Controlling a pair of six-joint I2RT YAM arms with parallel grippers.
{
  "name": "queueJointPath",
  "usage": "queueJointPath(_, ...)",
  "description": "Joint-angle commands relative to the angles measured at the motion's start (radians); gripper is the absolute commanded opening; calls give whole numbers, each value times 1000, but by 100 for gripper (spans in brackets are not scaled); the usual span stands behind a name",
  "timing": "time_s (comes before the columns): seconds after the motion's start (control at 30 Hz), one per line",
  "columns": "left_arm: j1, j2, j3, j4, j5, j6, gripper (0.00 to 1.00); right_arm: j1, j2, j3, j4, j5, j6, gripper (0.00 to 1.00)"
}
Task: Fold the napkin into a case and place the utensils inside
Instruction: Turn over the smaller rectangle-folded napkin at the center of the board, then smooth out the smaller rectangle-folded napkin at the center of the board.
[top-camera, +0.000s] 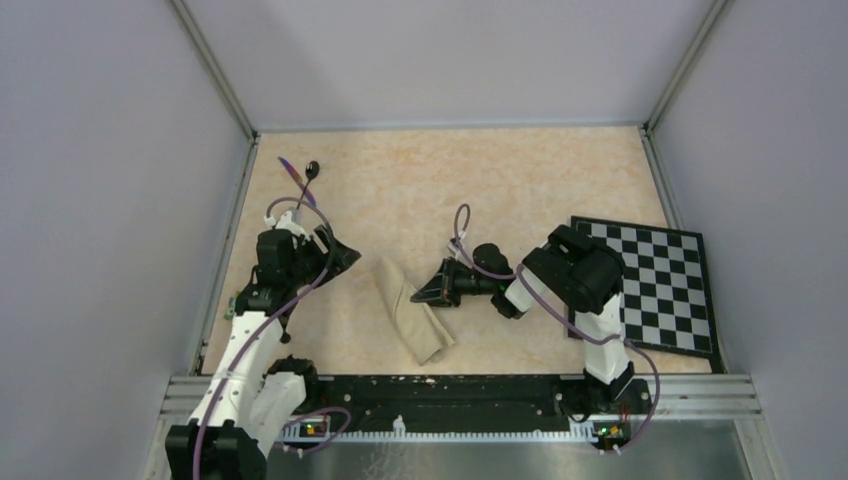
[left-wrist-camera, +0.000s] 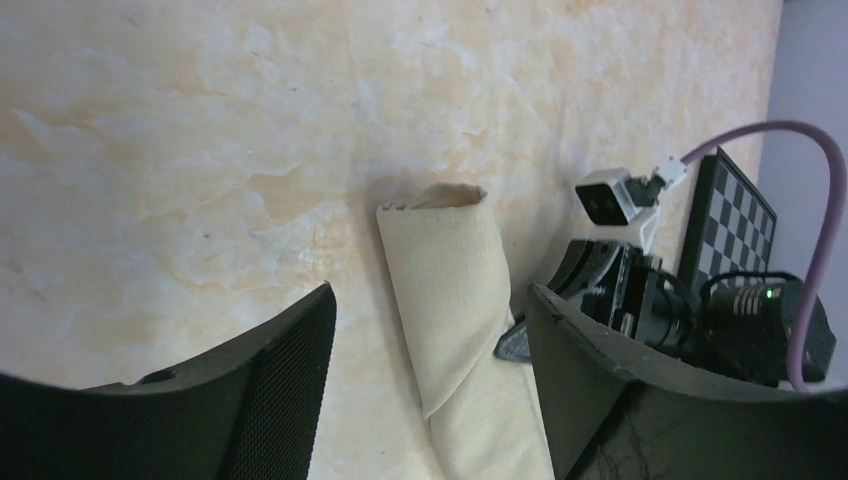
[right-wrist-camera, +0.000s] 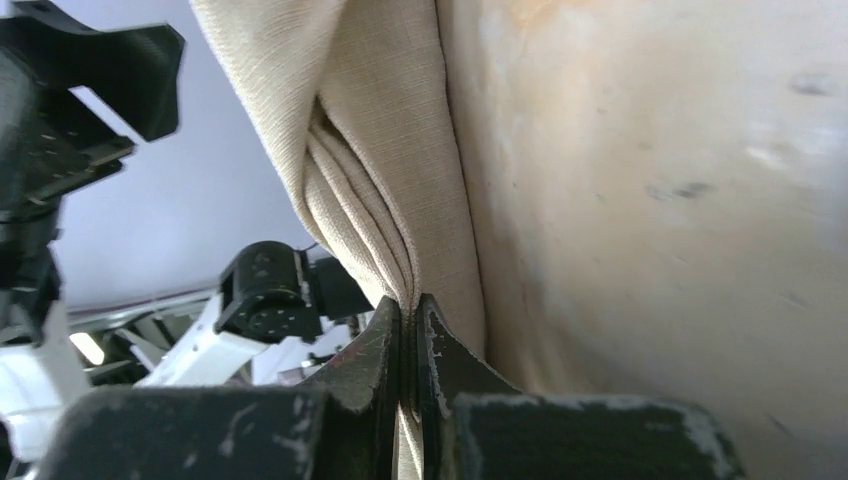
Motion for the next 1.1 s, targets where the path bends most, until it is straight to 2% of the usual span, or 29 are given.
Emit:
queueJointPath(0.0,3,50,10,96,196,21,75,-101,-25,-27,146,-128,-10,4)
queueJointPath(0.1,-12,114,-17,231,350,-2,78,-200,-63,-43,-94,-166,-234,25)
queueJointPath(0.17,-59,181,-7,301,411,-21,79,-273,-169,-65,-320,-127,-429,36)
queueJointPath(0.27,-181,287,30,385,391,-46,76,-245,-388,48,-892,98,-824,47)
queueJointPath(0.3,-211,311,33,425,362,-62,75,-224,-434,71,-970,154,-870,47)
queueJointPath(0.4,-236,403,15,580,346,-150,65,-191,-537,79,-1019,139,-879,46)
queueJointPath(0.47,-237,475,24,646,342,-182,56,-142,-568,72,-992,72,-837,41)
queueJointPath(0.6,-240,621,64,717,324,-190,48,-19,-549,9,-794,-52,-705,29)
queueJointPath(0.7,-240,760,98,716,276,-168,44,-10,-500,-76,-674,-70,-651,22)
queueJointPath(0.8,-240,874,122,705,241,-158,39,-12,-469,-121,-742,58,-728,19)
queueJointPath(0.87,-240,887,124,675,191,-142,38,-13,-456,-116,-837,158,-794,18)
queueJointPath(0.97,-244,824,100,659,184,-130,41,-10,-504,-80,-931,202,-833,17)
queueJointPath(1.07,-251,736,125,580,226,-96,49,0,-589,-12,-1034,215,-860,19)
